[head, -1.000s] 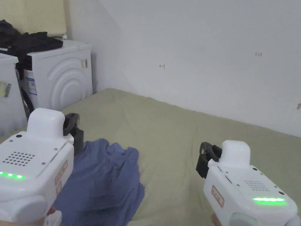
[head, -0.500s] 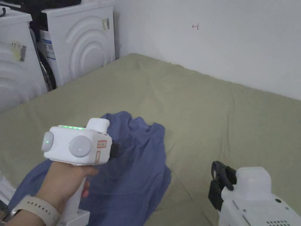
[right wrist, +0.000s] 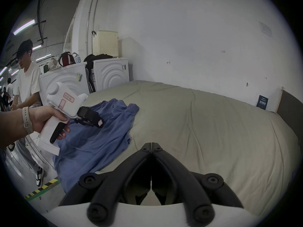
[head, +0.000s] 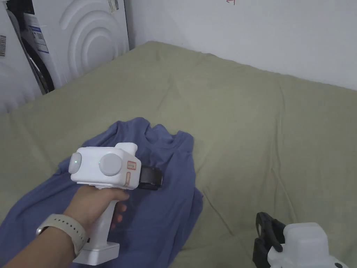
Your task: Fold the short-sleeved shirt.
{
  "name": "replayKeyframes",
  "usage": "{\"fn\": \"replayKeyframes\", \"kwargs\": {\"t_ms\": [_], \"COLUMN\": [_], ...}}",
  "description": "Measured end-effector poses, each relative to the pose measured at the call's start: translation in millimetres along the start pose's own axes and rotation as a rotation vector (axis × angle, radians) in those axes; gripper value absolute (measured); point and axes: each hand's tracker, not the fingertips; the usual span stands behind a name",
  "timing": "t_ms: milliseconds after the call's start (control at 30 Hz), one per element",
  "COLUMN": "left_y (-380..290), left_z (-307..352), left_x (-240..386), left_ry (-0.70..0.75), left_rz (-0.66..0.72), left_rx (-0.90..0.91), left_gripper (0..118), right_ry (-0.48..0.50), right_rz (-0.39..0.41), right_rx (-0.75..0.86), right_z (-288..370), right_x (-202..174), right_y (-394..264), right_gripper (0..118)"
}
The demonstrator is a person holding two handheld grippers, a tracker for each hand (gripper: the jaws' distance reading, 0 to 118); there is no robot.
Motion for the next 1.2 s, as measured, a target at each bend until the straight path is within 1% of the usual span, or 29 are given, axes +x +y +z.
{"fn": "replayKeyframes", "kwargs": {"t_ms": [100,133,167,267,300,333,367,433,467,500,533,567,633,667,800,867,900,933,967,1100,1200], "left_y": [4,2,2,-4,-3,0,-2,1,1,4,1,-1,-1,-5,-7,-7,-6,-7,-7,-1,5], "left_z": [-12,-27,-33,-40,-39,-35,-32,-20,-14,-10,-9,-12,-12,-11,-5,-1,2,4,6,3,-5], "left_x": [5,5,6,15,17,15,15,13,13,12,13,13,11,14,15,13,12,13,17,58,114], "left_ry": [0.017,0.027,0.058,0.146,0.132,0.122,0.080,0.086,0.098,0.122,0.133,0.119,0.116,0.110,0.099,0.077,0.055,0.001,-0.004,-0.069,-0.154], "left_rz": [0.005,-0.001,-0.006,-0.089,-0.104,-0.081,-0.042,-0.072,-0.076,-0.098,-0.122,-0.107,-0.104,-0.079,-0.084,-0.066,-0.037,-0.009,0.004,-0.052,-0.108], "left_rx": [-0.037,-0.032,-0.039,-0.046,-0.024,-0.035,-0.087,-0.013,0.003,0.045,0.087,0.041,0.040,0.048,0.089,0.123,0.155,0.166,0.203,0.251,0.261], "left_gripper": [118,118,118,118,118,118,115,71,34,8,8,8,8,8,8,8,8,8,8,8,8], "right_ry": [0.003,0.005,0.006,0.001,-0.002,-0.004,-0.007,-0.015,-0.017,-0.018,-0.020,-0.021,-0.020,-0.020,-0.026,-0.041,-0.053,-0.059,-0.063,-0.092,-0.131], "right_rz": [0.005,0.003,0.002,0.003,0.002,0.001,0.002,0.001,-0.004,-0.012,-0.018,-0.022,-0.030,-0.027,-0.018,-0.035,-0.049,-0.059,-0.065,-0.078,-0.093], "right_rx": [-0.004,-0.005,-0.005,0.000,0.002,0.003,0.004,0.002,-0.001,-0.001,-0.001,0.000,0.002,0.003,0.012,0.028,0.042,0.051,0.052,0.060,0.068], "right_z": [1,1,2,4,5,6,7,8,9,10,11,12,15,16,20,22,25,28,31,42,56], "right_x": [-1,0,0,2,4,5,7,9,10,11,11,11,12,13,18,24,27,30,34,51,72], "right_y": [-3,-3,-3,-2,-1,-1,-1,-2,-3,-4,-5,-5,-5,-4,-3,-2,-2,-1,0,-1,-3], "right_gripper": [0,0,0,0,0,0,0,0,0,0,0,0,0,0,0,0,0,0,0,0,0]}}
